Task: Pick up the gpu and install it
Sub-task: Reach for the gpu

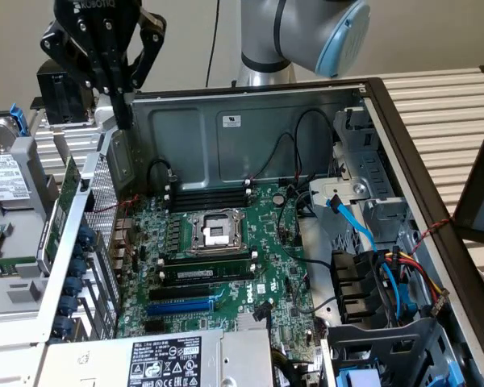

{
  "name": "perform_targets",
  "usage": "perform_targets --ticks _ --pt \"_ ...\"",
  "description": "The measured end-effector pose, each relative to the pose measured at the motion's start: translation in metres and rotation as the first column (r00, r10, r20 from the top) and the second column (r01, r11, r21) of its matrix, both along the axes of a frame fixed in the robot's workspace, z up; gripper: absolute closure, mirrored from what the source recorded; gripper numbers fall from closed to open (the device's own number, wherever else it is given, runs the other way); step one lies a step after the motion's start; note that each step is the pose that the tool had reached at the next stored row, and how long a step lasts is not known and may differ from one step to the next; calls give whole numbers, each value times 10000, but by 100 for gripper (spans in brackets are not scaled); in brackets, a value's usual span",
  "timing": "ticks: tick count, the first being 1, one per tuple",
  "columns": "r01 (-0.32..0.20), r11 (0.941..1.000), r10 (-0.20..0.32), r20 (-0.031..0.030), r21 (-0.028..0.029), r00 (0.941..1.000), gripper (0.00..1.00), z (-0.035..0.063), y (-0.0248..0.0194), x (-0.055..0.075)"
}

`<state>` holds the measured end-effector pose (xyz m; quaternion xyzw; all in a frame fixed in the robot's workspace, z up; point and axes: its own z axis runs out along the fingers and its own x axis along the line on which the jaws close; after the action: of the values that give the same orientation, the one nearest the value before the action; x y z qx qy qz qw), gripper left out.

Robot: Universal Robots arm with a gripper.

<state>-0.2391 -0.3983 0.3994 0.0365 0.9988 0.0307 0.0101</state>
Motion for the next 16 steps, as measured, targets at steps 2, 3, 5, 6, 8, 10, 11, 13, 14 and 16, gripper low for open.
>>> perform_targets --ticks 2,3,5,6,8,10,11,13,14,16 --pt "2 10000 -2 -1 14 10000 89 -1 2 -92" --pt "1 10000 -1 0 23 10000 89 -2 2 -139" --pt "0 10000 0 -1 43 10000 89 -2 3 -232" --pt "1 10000 -1 -1 54 10000 89 -2 4 -277" --pt "0 10000 0 -1 81 10000 89 -3 5 -368" --pt "0 9999 0 0 112 10000 89 -4 6 -456" --pt "0 9999 0 0 137 10000 89 -4 6 -500" --pt "1 9997 -1 -1 234 10000 89 -3 6 -594" --pt "1 9995 -1 -1 301 10000 89 -4 6 -638" --pt "0 9991 0 -1 434 10000 89 -3 6 -730"
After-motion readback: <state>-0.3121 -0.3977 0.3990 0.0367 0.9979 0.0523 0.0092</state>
